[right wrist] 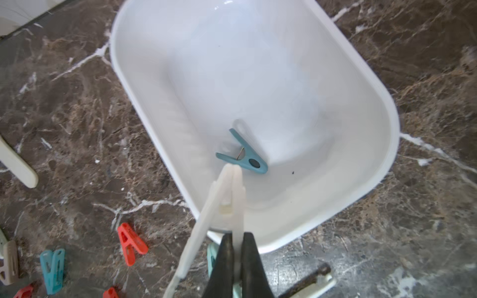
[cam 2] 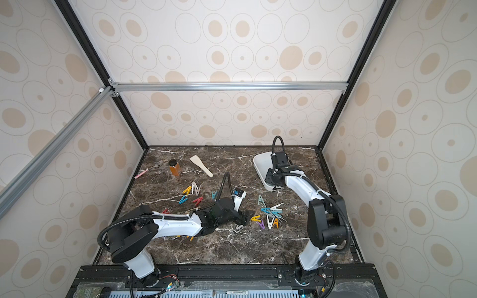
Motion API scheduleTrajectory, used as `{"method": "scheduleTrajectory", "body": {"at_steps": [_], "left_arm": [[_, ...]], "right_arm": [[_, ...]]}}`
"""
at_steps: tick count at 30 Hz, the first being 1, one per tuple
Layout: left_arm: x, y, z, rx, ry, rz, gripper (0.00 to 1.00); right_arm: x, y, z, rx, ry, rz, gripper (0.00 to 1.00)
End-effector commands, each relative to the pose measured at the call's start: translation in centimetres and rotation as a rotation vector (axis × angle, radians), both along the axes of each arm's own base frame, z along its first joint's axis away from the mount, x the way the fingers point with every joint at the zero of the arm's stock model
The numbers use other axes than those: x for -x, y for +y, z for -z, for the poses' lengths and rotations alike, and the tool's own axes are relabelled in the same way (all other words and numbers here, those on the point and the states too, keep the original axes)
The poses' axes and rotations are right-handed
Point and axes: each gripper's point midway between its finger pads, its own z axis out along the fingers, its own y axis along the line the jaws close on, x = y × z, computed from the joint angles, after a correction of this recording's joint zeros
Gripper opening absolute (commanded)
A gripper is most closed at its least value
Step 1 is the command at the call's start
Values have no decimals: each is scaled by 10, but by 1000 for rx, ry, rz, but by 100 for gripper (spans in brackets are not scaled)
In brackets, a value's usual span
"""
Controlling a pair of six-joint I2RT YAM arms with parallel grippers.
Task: Put the clothespins into the storage box
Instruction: Place the clothespin in the storage box.
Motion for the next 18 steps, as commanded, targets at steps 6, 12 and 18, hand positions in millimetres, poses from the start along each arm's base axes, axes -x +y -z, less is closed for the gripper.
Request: {"method": "scheduleTrajectory", "body": {"at_steps": [6, 12, 18], "left_arm": [[-6, 3, -7, -32, 1, -45, 87], [-18, 29, -16, 21, 34, -155, 85], [-11, 63, -20, 284, 161, -233, 85]], "right_arm": [[-4, -3, -27, 54, -44, -28, 32], [35, 46, -45, 131, -99, -202, 32], [87, 94, 8, 126, 35, -382, 30]]}}
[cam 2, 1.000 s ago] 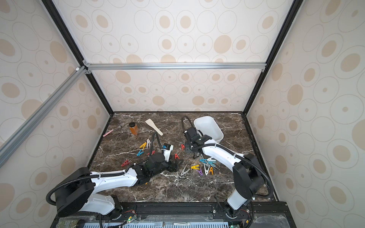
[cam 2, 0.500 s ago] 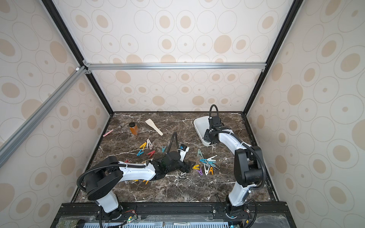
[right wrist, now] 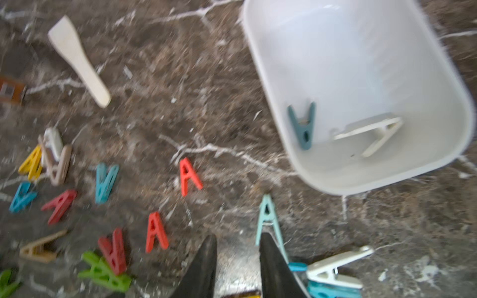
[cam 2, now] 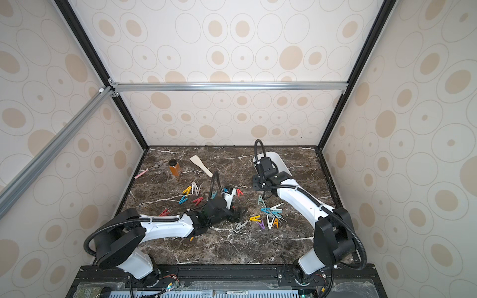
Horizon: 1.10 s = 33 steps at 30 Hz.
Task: Put the clothespins into the storage box
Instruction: Place the clothespin in the storage box, then pick up the clothespin from the center of the board.
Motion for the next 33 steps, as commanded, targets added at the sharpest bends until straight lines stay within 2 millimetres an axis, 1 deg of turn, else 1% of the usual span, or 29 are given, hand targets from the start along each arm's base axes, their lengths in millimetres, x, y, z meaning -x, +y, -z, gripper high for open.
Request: {"method": "scheduleTrajectory", "body": {"at_steps": [1, 5, 8, 10, 14, 21, 29, 31, 33], "left_arm": [[3, 10, -9, 192, 65, -52, 85], [10, 12, -1, 197, 87, -42, 85], [10, 12, 3, 186, 89, -44, 84], [10, 11, 0, 194, 82, -40, 85], [10, 7, 1, 188, 81, -30, 85], [11, 2, 7, 165, 94, -12, 84], [11, -4, 12, 160, 104, 1, 84], [10, -4, 14, 143, 102, 2, 84], [9, -3, 21, 82, 90, -3, 85]], "right_arm": [[26, 2, 47, 83, 139, -48, 30], [31, 8, 70, 89, 206, -48, 30], [27, 7, 82, 111, 227, -27, 25], [22, 0, 90, 150, 222, 6, 23], [19, -8, 100, 194, 227, 50, 23], [18, -19, 112, 230, 227, 98, 23], [13, -21, 122, 230, 240, 107, 23], [12, -23, 126, 229, 243, 112, 23], [11, -22, 129, 225, 244, 113, 21]]}}
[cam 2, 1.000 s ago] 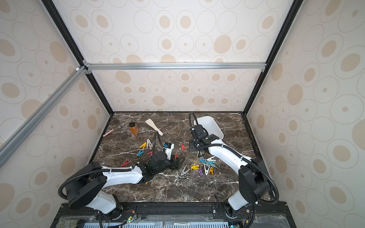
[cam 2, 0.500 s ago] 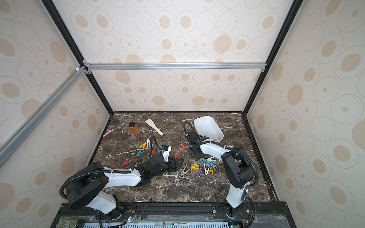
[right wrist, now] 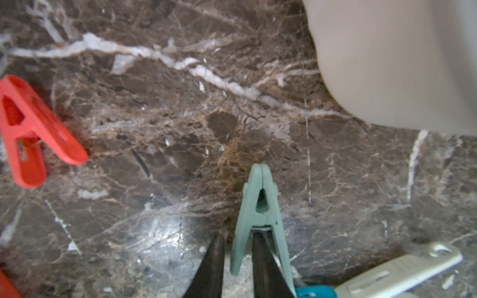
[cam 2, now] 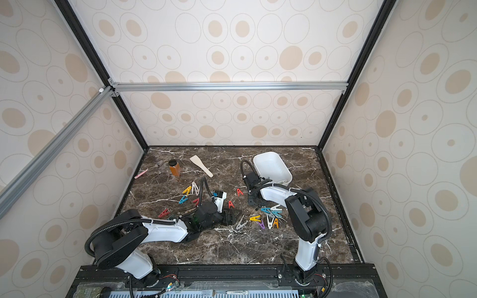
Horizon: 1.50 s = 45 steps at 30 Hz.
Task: Put the clothespins into the storage box
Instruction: Pick up the clothespin from the center of the board, then place the clothespin in the storage box.
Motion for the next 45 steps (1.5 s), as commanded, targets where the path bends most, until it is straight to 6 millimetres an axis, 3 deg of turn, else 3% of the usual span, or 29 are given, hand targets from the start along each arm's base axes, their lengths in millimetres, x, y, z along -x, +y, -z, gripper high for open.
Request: {"method": "scheduleTrajectory", "body": {"at_steps": [1, 4, 7, 10, 13, 16, 19, 22, 25, 29, 31, 35, 40, 41, 45], "left_arm": [[-8, -7, 0, -83, -44, 2, 84], [-11, -6, 11, -201, -65, 22, 84], [-12, -11, 8, -226, -87, 56, 85], [-11, -15, -2, -218, -140, 90, 86], [-8, -21, -14, -184, -214, 143, 86], [-10, -32, -22, -188, -266, 181, 86], [-17, -48, -23, -213, -292, 210, 86], [-28, -68, -24, -211, -291, 228, 87], [-38, -85, -22, -208, -295, 243, 87], [-48, -98, -17, -221, -305, 243, 87], [-52, -101, -13, -229, -300, 241, 87], [-55, -100, -20, -221, -293, 223, 87], [-46, -79, -45, -187, -296, 175, 87], [-44, -72, -48, -179, -285, 156, 87], [-28, -41, -49, -152, -251, 90, 86]], "right_arm": [[0, -4, 11, 11, 11, 17, 20], [1, -2, 13, 4, 23, 13, 13], [2, 3, -1, -29, 2, -3, 9], [3, 14, -27, -102, -33, -33, 7], [2, 20, -68, -175, -102, -53, 6], [-7, 14, -103, -214, -174, -38, 6], [-31, -9, -121, -269, -239, 51, 6], [-60, -34, -121, -282, -260, 137, 6], [-86, -56, -106, -281, -235, 205, 6], [-103, -70, -88, -290, -207, 251, 8], [-105, -71, -89, -279, -193, 244, 15], [-93, -70, -109, -242, -227, 211, 26], [-48, -68, -122, -202, -222, 186, 28], [-33, -58, -121, -200, -220, 162, 28], [18, -63, -95, -166, -167, 173, 35]]}}
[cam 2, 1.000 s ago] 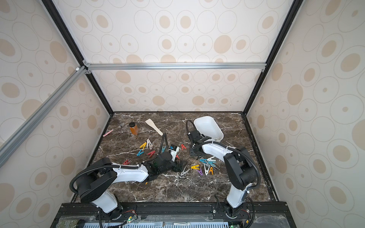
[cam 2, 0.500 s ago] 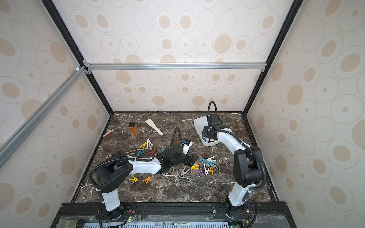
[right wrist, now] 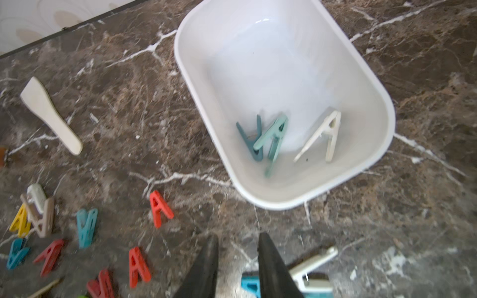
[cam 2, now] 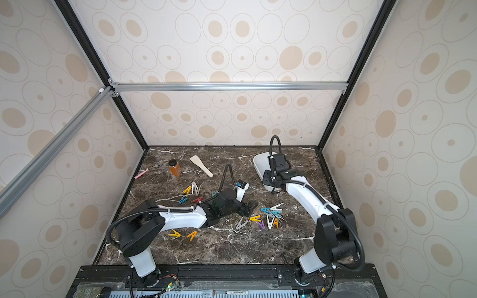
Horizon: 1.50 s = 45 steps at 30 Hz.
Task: Put the clothespins into the storage box
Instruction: Place the clothespin in the storage box, then move the clothespin to the center of the board.
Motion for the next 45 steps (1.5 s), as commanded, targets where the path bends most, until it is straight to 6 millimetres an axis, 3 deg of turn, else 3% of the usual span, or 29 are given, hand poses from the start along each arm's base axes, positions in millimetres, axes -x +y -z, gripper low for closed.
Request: {"method": "scheduleTrajectory", "body": {"at_steps": [1, 3, 8, 11, 17, 22, 29, 31, 34, 38, 41, 45], "left_arm": [[9, 29, -3, 32, 27, -89, 86], [17, 47, 2, 27, 37, -121, 86], [28, 78, 12, 11, 42, -179, 86], [28, 75, 7, 29, 44, -175, 86], [32, 64, 9, 123, 87, -155, 86], [38, 58, 15, 116, 111, -125, 86], [38, 72, 8, 99, 72, -163, 87], [39, 75, 7, 94, 64, -166, 86], [40, 71, 7, 37, 35, -161, 87], [50, 48, 0, -45, -46, -85, 88], [59, 32, 1, -16, -32, -28, 88], [65, 24, 3, 36, -4, -5, 88]], "right_arm": [[50, -17, 43, 61, 135, 45, 37], [71, -26, 59, 79, 192, 60, 39], [96, -28, 90, 57, 282, 55, 48], [100, -19, 110, -15, 309, 63, 54], [102, 3, 136, -99, 382, 55, 57], [100, 30, 130, -24, 363, -11, 55], [94, 99, 114, -15, 343, -168, 53], [93, 101, 104, -18, 329, -185, 53], [96, 84, 91, 48, 298, -201, 53], [107, 60, 96, 152, 324, -224, 46], [106, 69, 100, 127, 339, -249, 38], [99, 90, 100, 93, 332, -280, 36]]}}
